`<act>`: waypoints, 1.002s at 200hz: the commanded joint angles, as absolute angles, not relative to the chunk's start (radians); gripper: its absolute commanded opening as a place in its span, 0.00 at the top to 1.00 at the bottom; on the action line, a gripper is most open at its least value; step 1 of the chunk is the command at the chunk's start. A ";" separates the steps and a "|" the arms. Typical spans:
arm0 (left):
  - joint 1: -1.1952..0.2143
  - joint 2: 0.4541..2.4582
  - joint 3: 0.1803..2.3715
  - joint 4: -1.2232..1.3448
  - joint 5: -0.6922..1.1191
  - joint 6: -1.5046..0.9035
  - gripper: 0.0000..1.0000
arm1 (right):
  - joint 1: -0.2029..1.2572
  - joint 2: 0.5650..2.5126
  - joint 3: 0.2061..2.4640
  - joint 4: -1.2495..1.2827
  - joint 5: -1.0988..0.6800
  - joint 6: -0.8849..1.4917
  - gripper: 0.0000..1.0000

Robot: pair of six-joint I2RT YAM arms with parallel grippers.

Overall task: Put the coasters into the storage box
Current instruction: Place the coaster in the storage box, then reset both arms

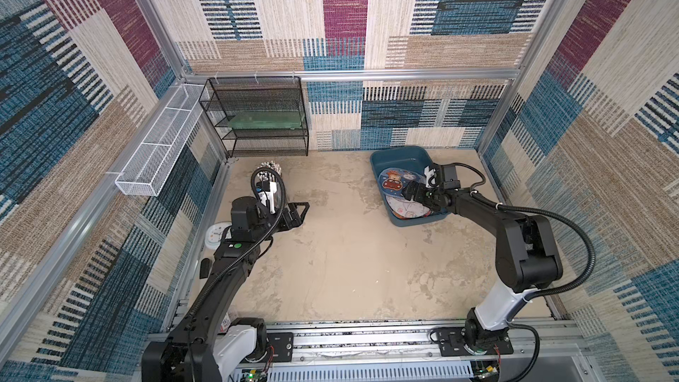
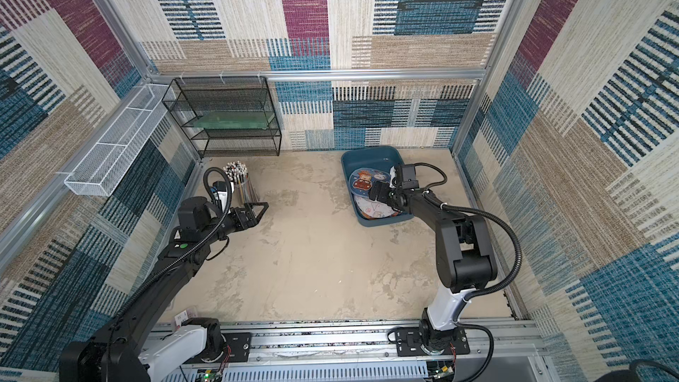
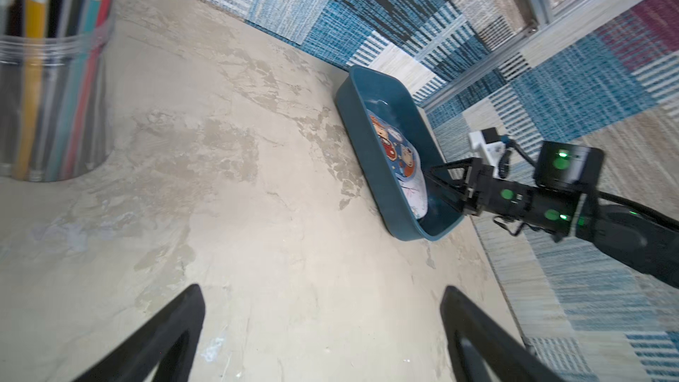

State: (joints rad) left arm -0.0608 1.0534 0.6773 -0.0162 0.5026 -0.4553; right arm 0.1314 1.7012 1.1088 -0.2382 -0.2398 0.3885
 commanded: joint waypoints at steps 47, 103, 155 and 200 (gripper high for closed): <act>-0.062 1.016 0.643 -0.095 0.126 -0.279 0.01 | 0.103 1.510 1.013 -0.174 -0.040 0.225 0.05; -0.061 1.037 0.553 0.038 -0.027 -0.190 0.01 | -0.011 1.437 0.789 0.093 0.090 0.172 0.05; -0.062 1.073 0.458 0.256 -0.036 -0.077 0.01 | -0.043 1.438 0.543 0.532 0.204 0.138 0.05; -0.062 1.144 0.423 0.389 -0.034 -0.016 0.01 | -0.027 1.439 0.338 0.938 0.255 0.109 0.05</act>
